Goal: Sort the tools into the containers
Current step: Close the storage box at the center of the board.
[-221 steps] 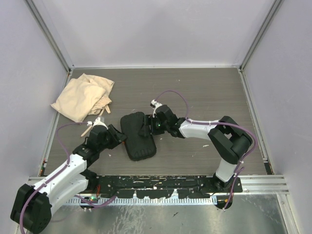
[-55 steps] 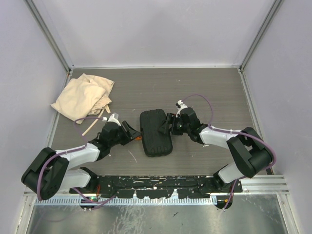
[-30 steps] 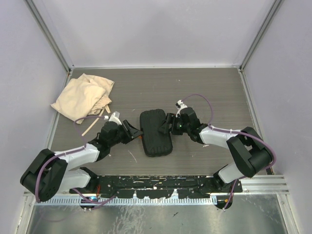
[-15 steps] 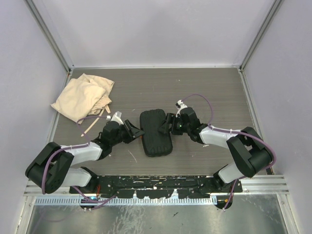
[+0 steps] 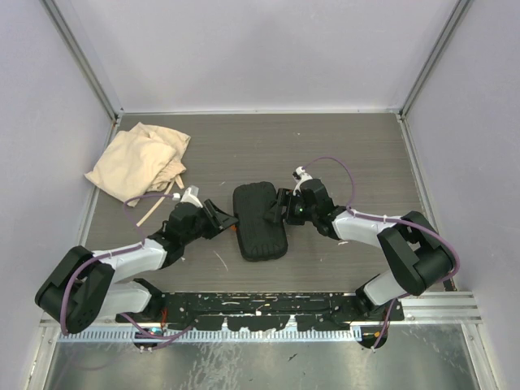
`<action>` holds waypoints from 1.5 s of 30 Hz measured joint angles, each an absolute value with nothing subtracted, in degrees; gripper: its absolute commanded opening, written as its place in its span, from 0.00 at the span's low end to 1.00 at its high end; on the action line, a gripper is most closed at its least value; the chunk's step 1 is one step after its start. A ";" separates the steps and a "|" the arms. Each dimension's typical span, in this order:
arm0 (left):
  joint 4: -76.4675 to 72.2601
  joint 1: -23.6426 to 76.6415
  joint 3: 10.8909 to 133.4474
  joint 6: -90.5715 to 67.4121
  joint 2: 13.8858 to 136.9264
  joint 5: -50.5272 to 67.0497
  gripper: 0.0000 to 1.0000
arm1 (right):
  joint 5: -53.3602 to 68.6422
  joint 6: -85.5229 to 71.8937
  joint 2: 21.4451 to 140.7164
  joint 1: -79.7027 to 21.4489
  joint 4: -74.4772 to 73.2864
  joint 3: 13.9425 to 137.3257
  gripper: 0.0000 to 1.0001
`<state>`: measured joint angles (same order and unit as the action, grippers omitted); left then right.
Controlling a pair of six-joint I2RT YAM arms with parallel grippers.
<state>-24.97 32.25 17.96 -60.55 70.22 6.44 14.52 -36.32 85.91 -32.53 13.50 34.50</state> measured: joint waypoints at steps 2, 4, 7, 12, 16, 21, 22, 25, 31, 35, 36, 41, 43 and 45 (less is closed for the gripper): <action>-24.64 32.25 17.93 -60.53 70.19 6.22 0.42 | 14.55 -36.32 85.93 -32.51 13.50 34.50 0.73; -24.53 32.25 17.89 -60.49 70.19 6.20 0.39 | 14.57 -36.29 85.93 -32.51 13.50 34.50 0.73; -24.56 32.25 17.89 -60.47 70.35 6.22 0.34 | 14.68 -36.29 86.06 -32.49 13.67 34.50 0.73; -24.56 32.25 17.87 -60.51 71.02 6.22 0.31 | 14.90 -36.29 86.26 -32.49 13.96 34.50 0.73; -24.56 32.25 17.87 -60.49 71.02 6.22 0.31 | 14.92 -36.32 86.28 -32.49 13.98 34.50 0.73; -24.51 32.25 17.87 -60.42 71.37 6.22 0.31 | 14.92 -36.32 86.28 -32.49 14.00 34.50 0.73; -24.45 32.25 17.87 -60.38 71.55 6.22 0.30 | 14.92 -36.32 86.28 -32.49 14.00 34.50 0.73; -23.75 32.25 17.87 -60.18 71.83 6.20 0.30 | 14.94 -36.32 86.30 -32.49 14.04 34.50 0.73; -21.28 32.25 18.04 -59.05 71.88 5.82 0.26 | 15.25 -36.32 86.63 -32.49 14.55 34.52 0.73; -19.75 32.25 18.46 -58.59 71.88 5.65 0.20 | 15.29 -36.32 86.65 -32.49 14.57 34.50 0.73; -19.53 32.25 18.55 -58.48 71.88 5.58 0.18 | 15.29 -36.32 86.65 -32.49 14.59 34.50 0.73; -19.09 32.25 18.68 -57.82 71.88 5.39 0.11 | 15.29 -36.29 86.65 -32.49 14.59 34.50 0.73; -18.68 32.25 18.92 -57.71 71.88 5.37 0.11 | 15.31 -36.29 86.65 -32.49 14.59 34.50 0.73; -17.76 32.25 19.44 -57.52 71.79 5.26 0.10 | 15.29 -36.29 86.65 -32.49 14.59 34.50 0.73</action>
